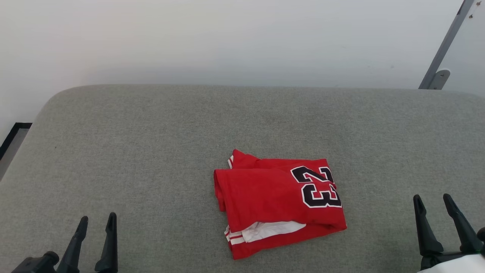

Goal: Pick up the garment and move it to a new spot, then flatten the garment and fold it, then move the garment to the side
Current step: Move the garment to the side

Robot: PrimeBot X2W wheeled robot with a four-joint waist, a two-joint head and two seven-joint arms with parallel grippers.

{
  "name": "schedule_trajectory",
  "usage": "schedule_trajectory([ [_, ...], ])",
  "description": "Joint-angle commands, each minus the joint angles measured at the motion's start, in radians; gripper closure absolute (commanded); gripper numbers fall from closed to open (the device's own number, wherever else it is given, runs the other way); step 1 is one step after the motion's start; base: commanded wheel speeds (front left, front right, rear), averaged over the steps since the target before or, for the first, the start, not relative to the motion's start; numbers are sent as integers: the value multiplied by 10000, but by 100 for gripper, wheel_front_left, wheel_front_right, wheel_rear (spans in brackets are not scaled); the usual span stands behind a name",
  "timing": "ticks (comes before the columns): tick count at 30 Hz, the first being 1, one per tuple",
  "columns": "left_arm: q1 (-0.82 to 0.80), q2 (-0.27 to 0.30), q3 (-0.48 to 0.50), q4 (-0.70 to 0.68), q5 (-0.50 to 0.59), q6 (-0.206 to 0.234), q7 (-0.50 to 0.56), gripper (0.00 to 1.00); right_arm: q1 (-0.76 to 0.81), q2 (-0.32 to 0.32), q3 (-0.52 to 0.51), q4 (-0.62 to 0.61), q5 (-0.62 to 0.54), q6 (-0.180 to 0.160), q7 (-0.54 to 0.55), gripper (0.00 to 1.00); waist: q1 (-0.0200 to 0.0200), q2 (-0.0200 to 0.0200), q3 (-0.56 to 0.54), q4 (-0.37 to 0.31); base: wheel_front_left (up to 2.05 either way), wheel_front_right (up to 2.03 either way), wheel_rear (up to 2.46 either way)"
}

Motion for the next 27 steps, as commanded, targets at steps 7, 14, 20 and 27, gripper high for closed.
schedule_trajectory([
  [7, -179, -31, -74, -6, -119, -36, -47, 0, 72, 27, 206, 108, 68, 1, -44, 0, 0, 0, -3, 48, 0, 0, 0],
  [14, -178, -199, 47, 6, -231, -37, -47, 0, -381, -220, 950, 556, 338, 1, -44, 0, 0, 0, 29, 223, 0, 0, 0],
  [20, -128, -211, -145, 3, -287, -36, -47, 0, -1245, -1033, 2355, 1602, 1243, 1, 321, 0, 0, 0, 167, 625, 0, 0, 0],
  [27, -457, -259, -459, 84, -392, -36, -47, 0, -2751, -2075, 3622, 2045, 2671, 1, 2051, 0, 0, 0, 653, 1132, 0, 0, 0],
])
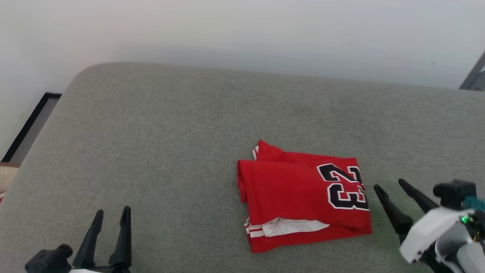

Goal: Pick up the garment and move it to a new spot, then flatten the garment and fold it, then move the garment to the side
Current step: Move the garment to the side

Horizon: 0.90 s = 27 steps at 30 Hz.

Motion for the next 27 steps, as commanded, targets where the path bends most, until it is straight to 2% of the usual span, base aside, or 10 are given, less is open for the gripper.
schedule_trajectory([
  [1, -208, -38, -59, 29, -63, -38, -49, 0, -336, -157, 182, 73, 336, 1, 424, 0, 0, 0, 240, 234, 0, 0, 0],
  [8, -561, -48, -412, 188, -155, -38, -50, 0, -1559, -860, 784, 352, 1504, 1, 2827, 0, 0, 0, 767, 669, 0, 0, 0],
  [13, -830, -50, -618, 282, -230, -40, -50, 0, -2283, -1086, 1056, 570, 1928, 1, 4683, 0, 0, 0, 1149, 888, 0, 0, 0],
  [18, -1130, -57, -779, 352, -318, -40, -49, 0, -2874, -831, 1238, 1169, 2133, 1, 6635, 0, 0, 0, 1520, 1031, 0, 0, 0],
  [19, -1130, -57, -779, 352, -318, -40, -49, 0, -2874, -831, 1238, 1169, 2133, 1, 6635, 0, 0, 0, 1520, 1031, 0, 0, 0],
  [25, -1428, -87, -974, 464, -399, -38, -50, 0, -3104, 110, 1395, 2496, 2214, 0, 8489, 0, 0, 0, 1809, 1153, 0, 0, 0],
  [26, -1455, -85, -985, 503, -406, -38, -49, 0, -3133, 240, 1407, 2598, 2196, 0, 8660, 41, 0, 0, 1830, 1163, 0, 0, 0],
  [27, -1496, -82, -1004, 528, -394, -38, -49, 0, -3170, 329, 1384, 2646, 2180, 0, 8766, 73, 0, 0, 1850, 1167, 0, 0, 0],
])
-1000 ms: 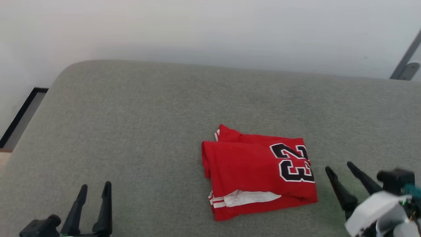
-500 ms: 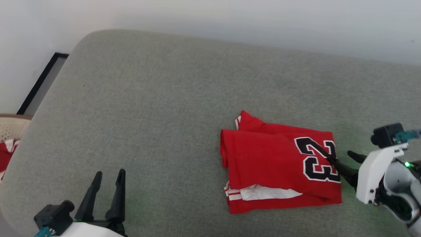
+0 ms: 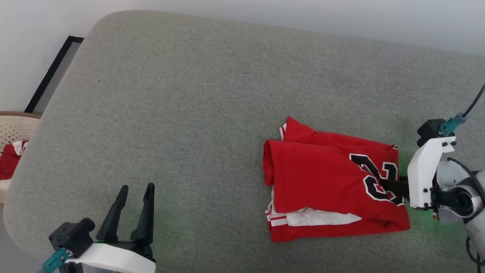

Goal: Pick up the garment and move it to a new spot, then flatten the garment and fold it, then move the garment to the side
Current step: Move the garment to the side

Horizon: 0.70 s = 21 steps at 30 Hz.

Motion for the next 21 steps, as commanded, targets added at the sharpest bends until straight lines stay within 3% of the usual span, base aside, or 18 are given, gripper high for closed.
schedule_trajectory([
  [1, -166, 25, -1, 24, -36, -38, -47, 0, 588, 656, 423, 424, -47, 1, 226, 100, 0, -1, 27, 2, 0, 0, 0],
  [6, -238, 123, 75, 92, -80, -38, -47, 0, 362, 366, 19, -131, -108, 0, 187, 100, 0, -1, 20, -177, 0, 0, 0],
  [21, -976, 539, -122, -682, 436, -40, -48, 0, 298, -1188, -1962, -1791, -695, -20, -113, 100, 0, -1, 314, -1631, 0, 0, 0],
])
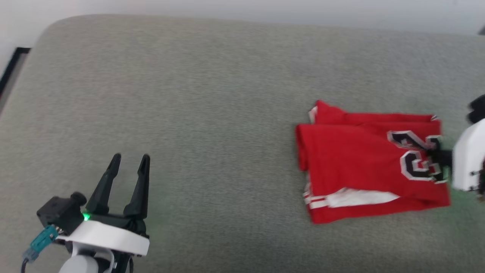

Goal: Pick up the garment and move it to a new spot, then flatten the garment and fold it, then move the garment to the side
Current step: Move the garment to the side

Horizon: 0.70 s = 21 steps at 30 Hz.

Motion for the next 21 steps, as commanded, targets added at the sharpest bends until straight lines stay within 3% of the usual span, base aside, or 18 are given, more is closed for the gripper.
schedule_trajectory([
  [1, -221, 28, -40, -61, 86, -36, -50, 0, -12, -79, -140, -78, -92, -47, -41, 100, 0, 0, 150, -276, 0, 0, 0],
  [9, -967, 311, -495, -230, 151, -36, -50, 0, -491, -633, -1003, -333, -666, -46, -194, 100, 0, 0, 674, -1260, 0, 0, 0],
  [21, -2196, 773, -1480, -389, 209, -37, -49, 0, -1546, -1296, -1843, 313, -2019, -40, -1284, 100, 0, 0, 1523, -2321, 0, 0, 0],
])
